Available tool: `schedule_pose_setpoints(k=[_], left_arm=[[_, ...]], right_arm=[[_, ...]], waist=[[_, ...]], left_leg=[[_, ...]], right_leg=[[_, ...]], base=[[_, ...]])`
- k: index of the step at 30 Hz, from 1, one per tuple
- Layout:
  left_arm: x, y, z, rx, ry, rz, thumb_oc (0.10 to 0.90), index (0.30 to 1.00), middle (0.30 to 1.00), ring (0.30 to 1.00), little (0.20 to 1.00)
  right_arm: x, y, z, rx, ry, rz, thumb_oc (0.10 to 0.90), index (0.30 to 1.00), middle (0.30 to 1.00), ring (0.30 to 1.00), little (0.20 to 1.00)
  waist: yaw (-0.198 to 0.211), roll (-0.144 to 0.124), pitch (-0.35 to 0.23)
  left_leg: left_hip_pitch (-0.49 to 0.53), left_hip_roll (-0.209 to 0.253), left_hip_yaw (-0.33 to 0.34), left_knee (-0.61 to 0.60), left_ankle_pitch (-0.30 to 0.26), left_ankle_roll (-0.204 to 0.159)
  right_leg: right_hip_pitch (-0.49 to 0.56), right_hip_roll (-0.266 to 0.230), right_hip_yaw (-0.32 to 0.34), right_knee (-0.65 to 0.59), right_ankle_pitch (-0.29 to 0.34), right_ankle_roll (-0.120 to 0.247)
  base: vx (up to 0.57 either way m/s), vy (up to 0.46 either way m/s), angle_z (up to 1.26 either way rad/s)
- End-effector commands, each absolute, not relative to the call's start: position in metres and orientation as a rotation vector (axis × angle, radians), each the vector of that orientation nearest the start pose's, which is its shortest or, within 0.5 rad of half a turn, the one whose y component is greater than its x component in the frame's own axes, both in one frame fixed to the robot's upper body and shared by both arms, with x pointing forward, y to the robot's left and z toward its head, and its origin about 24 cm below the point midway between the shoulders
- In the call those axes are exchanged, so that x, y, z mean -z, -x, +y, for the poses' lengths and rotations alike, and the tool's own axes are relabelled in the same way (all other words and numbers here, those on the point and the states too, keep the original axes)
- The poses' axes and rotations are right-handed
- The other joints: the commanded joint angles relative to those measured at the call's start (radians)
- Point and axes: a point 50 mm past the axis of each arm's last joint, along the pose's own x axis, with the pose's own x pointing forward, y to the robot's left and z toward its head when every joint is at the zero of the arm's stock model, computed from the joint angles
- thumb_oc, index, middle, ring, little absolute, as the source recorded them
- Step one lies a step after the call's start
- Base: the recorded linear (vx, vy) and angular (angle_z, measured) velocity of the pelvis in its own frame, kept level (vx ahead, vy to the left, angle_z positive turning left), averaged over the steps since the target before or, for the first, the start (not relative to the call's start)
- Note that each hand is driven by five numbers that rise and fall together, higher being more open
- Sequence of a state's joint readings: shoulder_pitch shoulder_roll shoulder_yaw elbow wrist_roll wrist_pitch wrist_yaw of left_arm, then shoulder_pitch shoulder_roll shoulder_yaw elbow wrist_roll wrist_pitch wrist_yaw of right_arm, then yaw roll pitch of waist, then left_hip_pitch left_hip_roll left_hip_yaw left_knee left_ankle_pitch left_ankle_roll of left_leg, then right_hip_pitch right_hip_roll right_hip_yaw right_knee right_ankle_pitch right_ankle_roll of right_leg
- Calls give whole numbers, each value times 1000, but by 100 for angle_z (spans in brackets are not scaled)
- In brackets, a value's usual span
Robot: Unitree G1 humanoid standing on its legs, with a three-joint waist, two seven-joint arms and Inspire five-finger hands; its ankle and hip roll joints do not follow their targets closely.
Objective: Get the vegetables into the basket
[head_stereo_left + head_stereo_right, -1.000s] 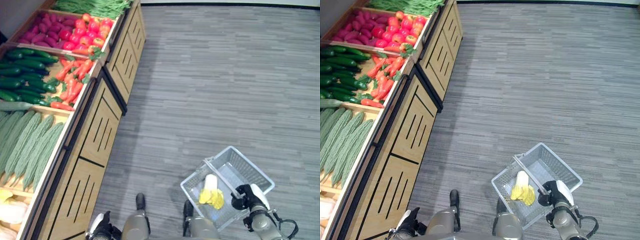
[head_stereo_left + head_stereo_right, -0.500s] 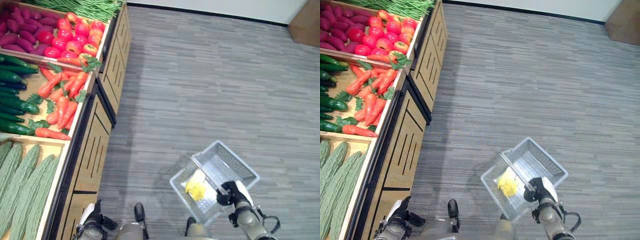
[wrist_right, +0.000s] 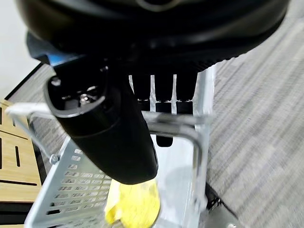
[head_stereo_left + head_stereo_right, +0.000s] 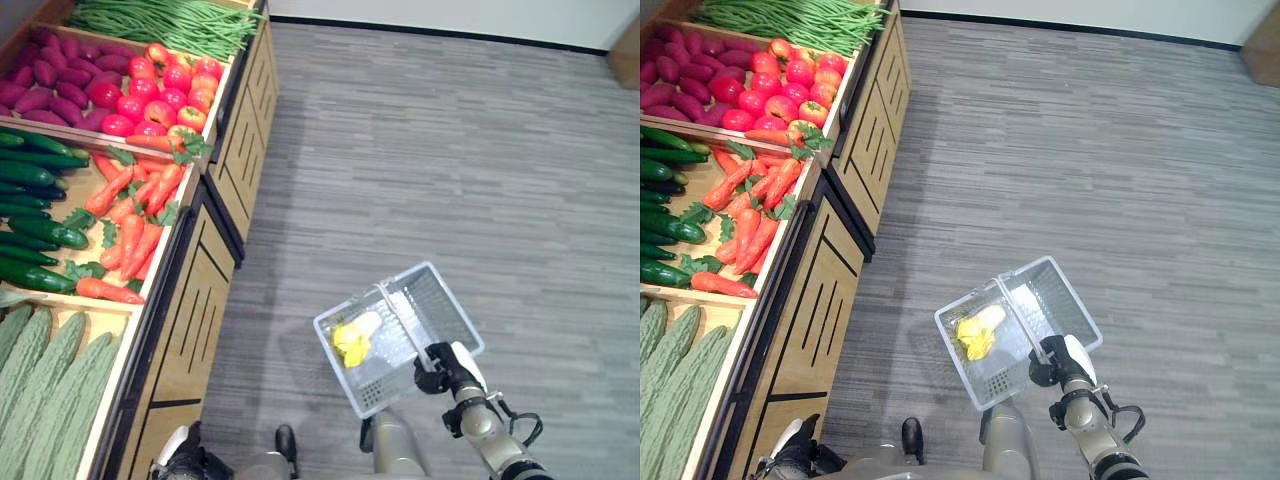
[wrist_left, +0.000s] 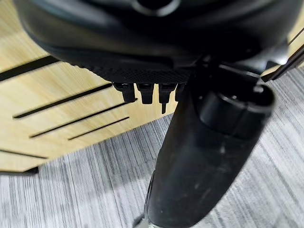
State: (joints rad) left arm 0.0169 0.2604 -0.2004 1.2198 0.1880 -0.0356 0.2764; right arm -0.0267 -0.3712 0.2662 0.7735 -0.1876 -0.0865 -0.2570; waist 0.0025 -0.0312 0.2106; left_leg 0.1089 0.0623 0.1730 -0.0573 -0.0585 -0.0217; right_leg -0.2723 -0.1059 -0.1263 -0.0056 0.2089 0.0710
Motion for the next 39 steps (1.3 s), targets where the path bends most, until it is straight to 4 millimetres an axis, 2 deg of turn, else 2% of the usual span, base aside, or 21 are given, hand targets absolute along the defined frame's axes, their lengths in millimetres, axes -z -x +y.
schedule_pose_setpoints(k=[1,5,6,8,9,11,13,15,16,20,21,23,24,26,27,31,35,36,37,38,39], left_arm=[[150,-103,256,-128,-690,1097,900,1000,1000,1000,1000],[150,-103,254,-129,-689,1096,900,1000,1000,1000,1000],[149,-108,252,-130,-686,1081,900,1000,1000,1000,1000],[149,-110,251,-129,-683,1071,900,1000,1000,1000,1000],[148,-113,249,-133,-675,1060,900,1000,1000,1000,1000],[147,-117,249,-143,-666,1050,900,1000,1000,1000,1000],[146,-122,247,-143,-663,1031,900,1000,1000,1000,1000],[146,-121,247,-142,-667,1033,900,1000,1000,1000,1000],[146,-120,247,-141,-670,1038,900,1000,1000,1000,1000],[148,-110,250,-139,-675,1063,900,1000,1000,1000,1000],[148,-109,251,-134,-679,1064,900,1000,1000,1000,1000],[149,-107,251,-132,-680,1068,900,1000,1000,1000,1000],[149,-105,252,-131,-680,1076,900,1000,1000,1000,1000],[150,-101,252,-121,-696,1090,900,1000,1000,1000,1000],[150,-99,254,-103,-716,1091,900,1000,1000,1000,1000],[148,-103,257,-112,-719,1071,900,1000,1000,1000,1000],[145,-110,260,-118,-728,1052,900,1000,1000,1000,1000],[143,-113,262,-121,-732,1043,900,1000,1000,1000,1000],[143,-113,262,-122,-732,1042,900,1000,1000,1000,1000],[143,-113,264,-112,-750,1044,900,1000,1000,1000,1000],[142,-115,265,-112,-752,1041,900,1000,1000,1000,1000]], right_arm=[[54,-214,-263,97,755,411,400,300,300,300,300],[53,-209,-268,100,774,411,400,300,300,300,300],[53,-206,-272,107,782,415,400,300,300,300,300],[54,-203,-274,108,789,427,400,300,300,300,300],[57,-200,-276,106,800,443,400,300,300,300,300],[57,-199,-277,108,806,448,400,300,300,300,300],[59,-197,-280,120,815,462,400,300,300,300,300],[60,-195,-281,122,816,469,400,300,300,300,300],[60,-194,-282,125,817,471,400,300,300,300,300],[66,-181,-282,125,808,498,400,300,300,300,300],[68,-178,-283,121,809,510,400,300,300,300,300],[70,-176,-283,116,810,521,400,300,300,300,300],[72,-173,-282,111,809,533,400,300,300,300,300],[75,-170,-280,102,811,546,400,300,300,300,300],[80,-165,-276,95,796,570,400,300,300,300,300],[80,-167,-272,82,792,565,400,300,300,300,300],[80,-177,-265,68,789,547,400,300,300,300,300],[77,-183,-261,64,791,523,400,300,300,300,300],[77,-184,-261,64,791,523,400,300,300,300,300],[78,-186,-257,58,779,517,400,300,300,300,300],[76,-188,-256,57,777,508,400,300,300,300,300]], waist=[[-26,-17,-10],[-33,-1,-16],[-39,4,-13],[-40,6,-12],[-36,5,-8],[-29,4,1],[-14,-9,9],[-8,-17,7],[-3,-20,6],[33,-13,6],[37,-12,6],[41,-13,3],[41,-11,-2],[42,-15,-18],[39,-26,-32],[40,-38,-37],[41,-50,-39],[45,-46,-35],[46,-47,-35],[41,-43,-27],[37,-39,-22]], left_leg=[[-52,21,-71,130,19,-42],[-54,48,-85,158,54,-63],[-68,71,-73,202,99,-82],[-81,77,-76,245,113,-89],[-101,82,-76,299,148,-94],[-121,73,-86,301,153,-90],[-215,33,-91,252,108,-63],[-247,27,-87,225,87,-52],[-279,29,-86,201,97,-51],[-368,56,-90,60,255,-73],[-362,61,-75,41,270,-76],[-359,66,-60,39,275,-77],[-343,64,-45,39,256,-67],[-332,50,-47,41,246,-54],[-319,27,-26,58,220,-34],[-312,4,-12,65,194,-13],[-308,-31,-1,61,166,12],[-295,-39,4,52,152,29],[-295,-40,5,52,152,29],[-273,-50,3,49,139,43],[-260,-52,0,47,131,46]], right_leg=[[40,-6,-12,90,-85,66],[50,21,-22,110,-125,41],[56,30,-37,122,-146,25],[64,37,-45,122,-159,13],[85,50,-50,120,-176,-1],[98,53,-51,119,-188,-2],[132,42,-44,108,-205,6],[146,37,-36,106,-216,9],[160,39,-31,102,-223,8],[256,72,3,92,-269,7],[269,75,11,90,-274,8],[284,74,18,90,-280,9],[294,74,23,99,-296,12],[315,60,32,98,-306,21],[317,34,53,119,-302,39],[308,10,67,129,-288,55],[284,-15,82,158,-237,84],[249,-28,80,233,-211,97],[246,-29,81,236,-213,97],[206,-25,96,339,-169,105],[180,-21,102,366,-149,103]], base=[[136,-170,10],[213,-224,12],[171,-204,7],[170,-191,22],[113,-117,15],[137,-114,0],[204,-81,-5],[186,-7,2],[247,21,-4],[304,56,-21],[252,72,-63],[158,81,-73],[225,133,-53],[293,210,-33],[287,233,-20],[167,192,-7],[76,166,1],[26,105,-6],[63,200,-10],[54,134,-10],[54,133,-7]])
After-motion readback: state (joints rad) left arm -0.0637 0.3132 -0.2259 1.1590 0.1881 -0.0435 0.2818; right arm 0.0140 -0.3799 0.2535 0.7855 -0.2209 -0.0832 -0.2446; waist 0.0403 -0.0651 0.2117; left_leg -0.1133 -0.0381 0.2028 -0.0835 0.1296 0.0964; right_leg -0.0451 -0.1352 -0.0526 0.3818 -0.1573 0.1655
